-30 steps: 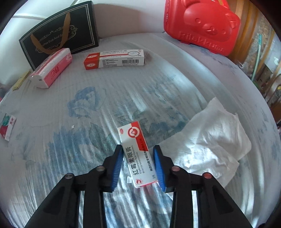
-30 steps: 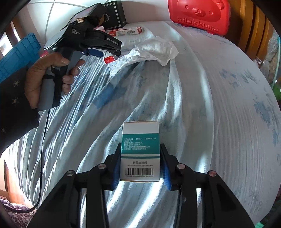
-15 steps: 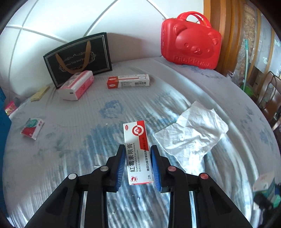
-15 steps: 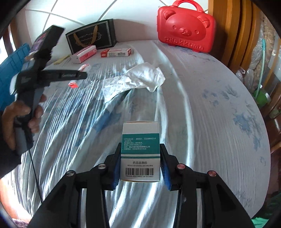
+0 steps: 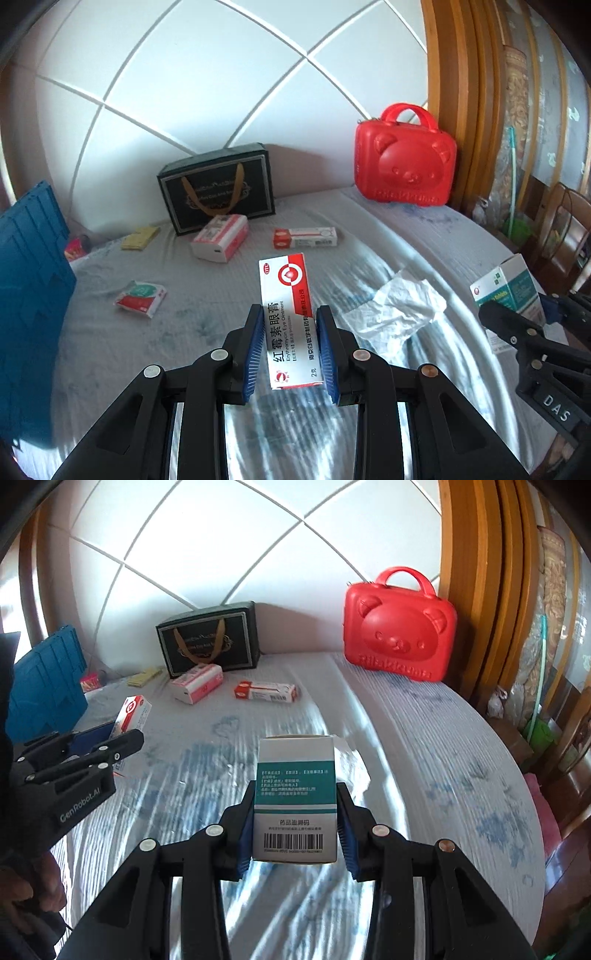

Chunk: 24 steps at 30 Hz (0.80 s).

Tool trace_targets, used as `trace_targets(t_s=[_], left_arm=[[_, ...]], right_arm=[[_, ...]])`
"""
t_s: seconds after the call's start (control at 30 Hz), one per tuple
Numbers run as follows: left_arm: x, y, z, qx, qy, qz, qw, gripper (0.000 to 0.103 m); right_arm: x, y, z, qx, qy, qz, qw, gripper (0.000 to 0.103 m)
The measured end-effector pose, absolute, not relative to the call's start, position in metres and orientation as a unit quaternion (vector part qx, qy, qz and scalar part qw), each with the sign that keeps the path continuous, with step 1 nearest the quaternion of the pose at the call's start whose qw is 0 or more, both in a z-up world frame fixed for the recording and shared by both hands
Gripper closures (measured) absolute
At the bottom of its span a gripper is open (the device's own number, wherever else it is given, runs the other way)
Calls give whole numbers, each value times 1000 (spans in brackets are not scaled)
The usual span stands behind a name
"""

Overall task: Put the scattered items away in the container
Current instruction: 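Carry both medicine boxes in the two tools over the blue crate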

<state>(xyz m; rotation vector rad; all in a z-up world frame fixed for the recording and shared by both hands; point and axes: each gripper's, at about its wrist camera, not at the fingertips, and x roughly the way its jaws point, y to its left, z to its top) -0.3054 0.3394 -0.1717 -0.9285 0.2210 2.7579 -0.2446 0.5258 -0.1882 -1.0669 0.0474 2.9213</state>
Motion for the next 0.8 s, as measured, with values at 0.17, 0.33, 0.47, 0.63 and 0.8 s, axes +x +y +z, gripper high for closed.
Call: trace_targets(t_s=[0.17,0.33,0.47,0.63,0.8], left_arm=[[-291,280,-134,-284,58,955,69,75],[-272,211,-100,-256,47,965,29,75],[-252,156,-77,-236,45,971,5,75],[-232,88,-54,-223,44,974,-19,75],[-214,31,-27,-199,50,977,-47,75]], right_arm=[[-252,483,-153,-312,-3,950,-17,65],[-251,422,-120,-283,-27,957,-52,65],[-246,364,-97,-261,-36,961,-80,65],[-237,283,-71,-235,-48,964,-116,65],[-230,204,-47,-210,-51,964,-157,65]])
